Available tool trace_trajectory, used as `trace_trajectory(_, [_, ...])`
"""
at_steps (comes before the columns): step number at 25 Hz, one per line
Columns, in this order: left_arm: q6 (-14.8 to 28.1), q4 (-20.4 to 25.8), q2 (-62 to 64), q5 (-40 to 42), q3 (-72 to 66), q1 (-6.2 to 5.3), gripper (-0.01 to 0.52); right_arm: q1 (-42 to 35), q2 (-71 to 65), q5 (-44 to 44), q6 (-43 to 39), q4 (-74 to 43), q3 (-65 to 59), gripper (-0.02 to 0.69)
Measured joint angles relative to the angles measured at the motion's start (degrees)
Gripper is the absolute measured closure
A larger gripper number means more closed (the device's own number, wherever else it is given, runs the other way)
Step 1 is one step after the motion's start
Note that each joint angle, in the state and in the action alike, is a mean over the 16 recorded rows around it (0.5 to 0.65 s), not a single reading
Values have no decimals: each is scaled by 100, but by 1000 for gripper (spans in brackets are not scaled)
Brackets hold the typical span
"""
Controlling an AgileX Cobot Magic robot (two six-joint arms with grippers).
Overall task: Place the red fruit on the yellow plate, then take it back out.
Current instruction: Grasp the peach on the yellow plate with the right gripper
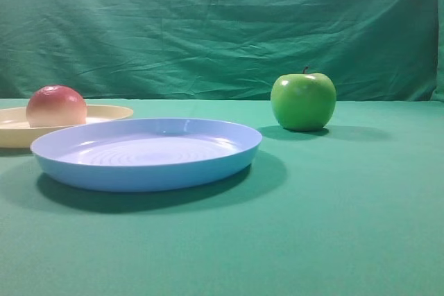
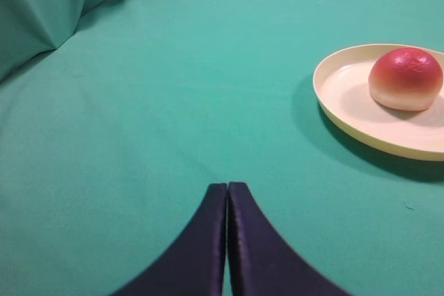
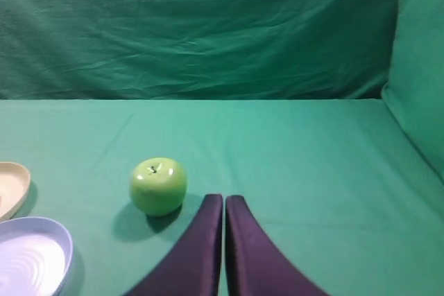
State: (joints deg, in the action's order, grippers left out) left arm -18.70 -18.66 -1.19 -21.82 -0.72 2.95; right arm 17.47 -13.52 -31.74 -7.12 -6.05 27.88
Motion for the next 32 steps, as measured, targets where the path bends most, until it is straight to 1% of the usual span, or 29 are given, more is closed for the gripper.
trace_trajectory(6, [0,0,0,0,0,0,514,-742,717,460,-14,50,-982,665])
trace_trajectory(13, [0,0,0,0,0,0,514,-1223,1226,726,-48,152,-1882,665])
trace_trajectory(22, [0,0,0,0,0,0,514,-1393,1411,828,-90,279,-2662,665])
trace_trajectory(32, [0,0,0,0,0,0,514,-1399,1412,840,-101,316,-2909,665])
